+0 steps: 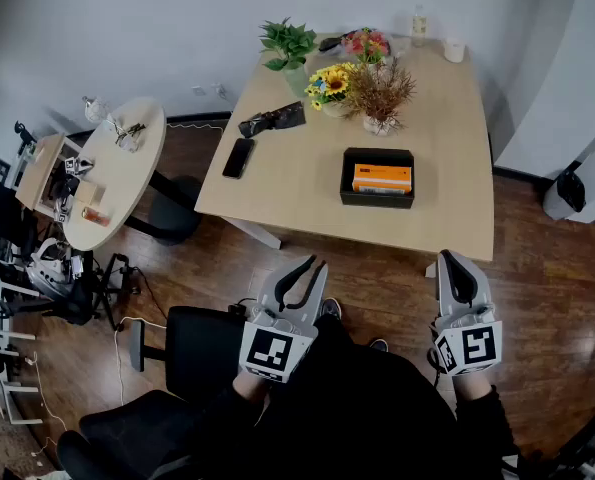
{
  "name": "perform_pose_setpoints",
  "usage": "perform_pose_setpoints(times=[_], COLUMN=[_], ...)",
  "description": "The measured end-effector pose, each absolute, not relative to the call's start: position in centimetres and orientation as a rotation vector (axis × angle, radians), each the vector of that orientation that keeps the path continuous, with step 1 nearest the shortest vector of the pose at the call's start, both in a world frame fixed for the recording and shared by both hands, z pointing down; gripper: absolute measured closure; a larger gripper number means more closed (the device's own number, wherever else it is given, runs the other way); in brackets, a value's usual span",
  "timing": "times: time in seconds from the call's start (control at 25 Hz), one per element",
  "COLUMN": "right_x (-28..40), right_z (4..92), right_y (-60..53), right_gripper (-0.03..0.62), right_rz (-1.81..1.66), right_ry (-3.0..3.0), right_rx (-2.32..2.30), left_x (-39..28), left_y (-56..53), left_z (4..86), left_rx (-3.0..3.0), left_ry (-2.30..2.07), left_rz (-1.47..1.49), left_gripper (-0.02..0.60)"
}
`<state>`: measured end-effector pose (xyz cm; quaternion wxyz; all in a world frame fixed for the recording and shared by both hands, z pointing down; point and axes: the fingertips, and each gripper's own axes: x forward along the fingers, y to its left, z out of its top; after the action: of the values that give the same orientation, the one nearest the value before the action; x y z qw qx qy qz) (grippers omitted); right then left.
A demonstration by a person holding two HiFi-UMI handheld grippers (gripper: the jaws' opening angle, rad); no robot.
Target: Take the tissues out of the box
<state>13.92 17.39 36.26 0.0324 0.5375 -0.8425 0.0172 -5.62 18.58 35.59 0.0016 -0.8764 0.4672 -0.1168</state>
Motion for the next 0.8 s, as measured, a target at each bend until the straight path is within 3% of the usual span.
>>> perform_pose_setpoints(times=[0.12, 0.24, 0.44, 0.6, 0.8], right_x=[13.4, 12.2, 11.0, 11.8, 12.5], right_z=[37.2, 38.6, 40.0, 40.1, 41.3], right_y=[15.3, 12.6, 7.7, 5.2, 3.2], right_gripper=[0.594, 0.594, 0.457, 0.397, 0.391], right_rz=[0.074, 0.099, 0.156, 0.178, 0.291], right_ry=[-2.603, -2.596, -2.51, -2.378, -2.224], right_rx=[1.611, 1.542, 1.54, 1.628, 1.699], left_x=[-4.9, -4.1, -2.5, 0.4, 3.8], left_y=[16.0, 12.2, 3.8, -2.1, -6.6], left_z=[37.3, 39.1, 44.2, 49.2, 56.1], left_rx=[-2.802, -2.827, -2.855, -2.826, -2.626], left_ry=[1.403, 1.298, 0.988, 0.65, 0.258], left_rz=[-0.419, -0.492, -0.757, -1.013, -1.287], left_gripper=[0.511, 0.418, 0.272, 0.257, 0.256])
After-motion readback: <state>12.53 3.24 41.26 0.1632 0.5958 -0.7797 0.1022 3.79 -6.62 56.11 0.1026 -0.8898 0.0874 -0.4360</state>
